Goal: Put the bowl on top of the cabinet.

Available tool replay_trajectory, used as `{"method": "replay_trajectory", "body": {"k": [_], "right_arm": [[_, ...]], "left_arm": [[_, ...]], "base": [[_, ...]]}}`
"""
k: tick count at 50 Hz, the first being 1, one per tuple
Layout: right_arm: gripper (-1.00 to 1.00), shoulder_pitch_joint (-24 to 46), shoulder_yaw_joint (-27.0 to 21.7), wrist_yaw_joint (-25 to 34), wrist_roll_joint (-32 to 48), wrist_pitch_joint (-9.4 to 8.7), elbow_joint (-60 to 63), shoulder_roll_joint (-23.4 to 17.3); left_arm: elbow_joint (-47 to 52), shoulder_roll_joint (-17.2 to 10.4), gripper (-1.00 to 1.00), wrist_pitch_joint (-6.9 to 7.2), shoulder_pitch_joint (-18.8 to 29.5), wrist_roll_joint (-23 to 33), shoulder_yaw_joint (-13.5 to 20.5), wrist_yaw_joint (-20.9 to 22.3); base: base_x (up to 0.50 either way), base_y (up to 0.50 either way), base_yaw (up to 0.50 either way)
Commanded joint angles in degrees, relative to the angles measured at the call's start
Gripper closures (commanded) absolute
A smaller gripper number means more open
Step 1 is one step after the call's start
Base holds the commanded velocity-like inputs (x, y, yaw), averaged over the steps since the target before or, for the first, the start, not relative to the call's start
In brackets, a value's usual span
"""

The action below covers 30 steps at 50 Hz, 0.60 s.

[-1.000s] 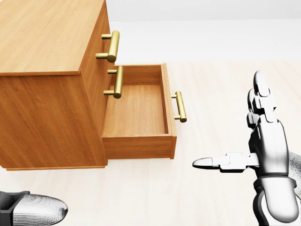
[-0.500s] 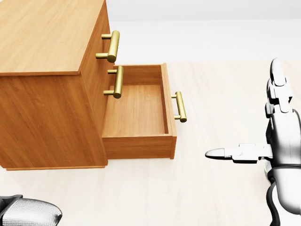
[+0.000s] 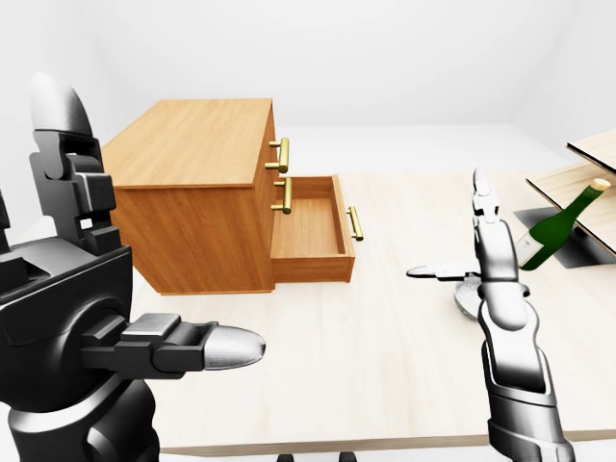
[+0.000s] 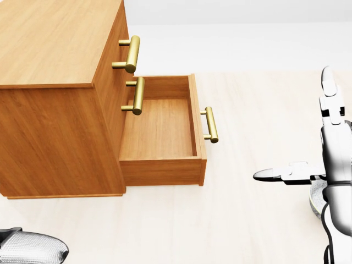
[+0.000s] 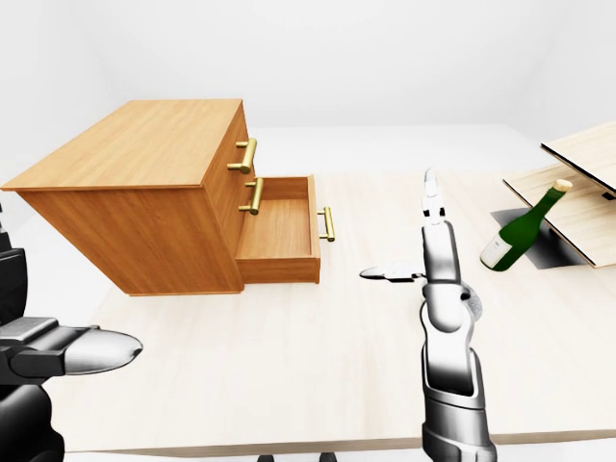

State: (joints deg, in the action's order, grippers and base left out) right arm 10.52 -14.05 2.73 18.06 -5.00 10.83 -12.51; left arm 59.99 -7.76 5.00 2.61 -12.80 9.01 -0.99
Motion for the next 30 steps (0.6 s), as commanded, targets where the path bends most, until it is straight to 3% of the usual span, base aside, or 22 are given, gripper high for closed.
{"method": "replay_trajectory", "body": {"k": [1,18,30], "right_arm": [[-1.0,1.08,-0.07,0.37,3.32,0.0,-3.58,-1.24],[-1.0,1.04,-0.63,0.09,7.65,0.6,-7.5,-2.56],[-1.0,0.82,-1.31,0.58,10.34,1.26,-7.32,-3.63]], "left_arm": [[0.01,0.74,-1.0,0.0,-0.04,1.06,-0.07,0.89],[0.01,-1.42,-1.0,0.0,0.47,-1.88,0.43,-1.61],[0.01,-1.44,-1.0,0.0,0.36,-2.01,0.62,-1.55]], "base": [[0.0,0.0,0.0],[0.0,0.0,0.0],[0.0,0.0,0.0]]}}
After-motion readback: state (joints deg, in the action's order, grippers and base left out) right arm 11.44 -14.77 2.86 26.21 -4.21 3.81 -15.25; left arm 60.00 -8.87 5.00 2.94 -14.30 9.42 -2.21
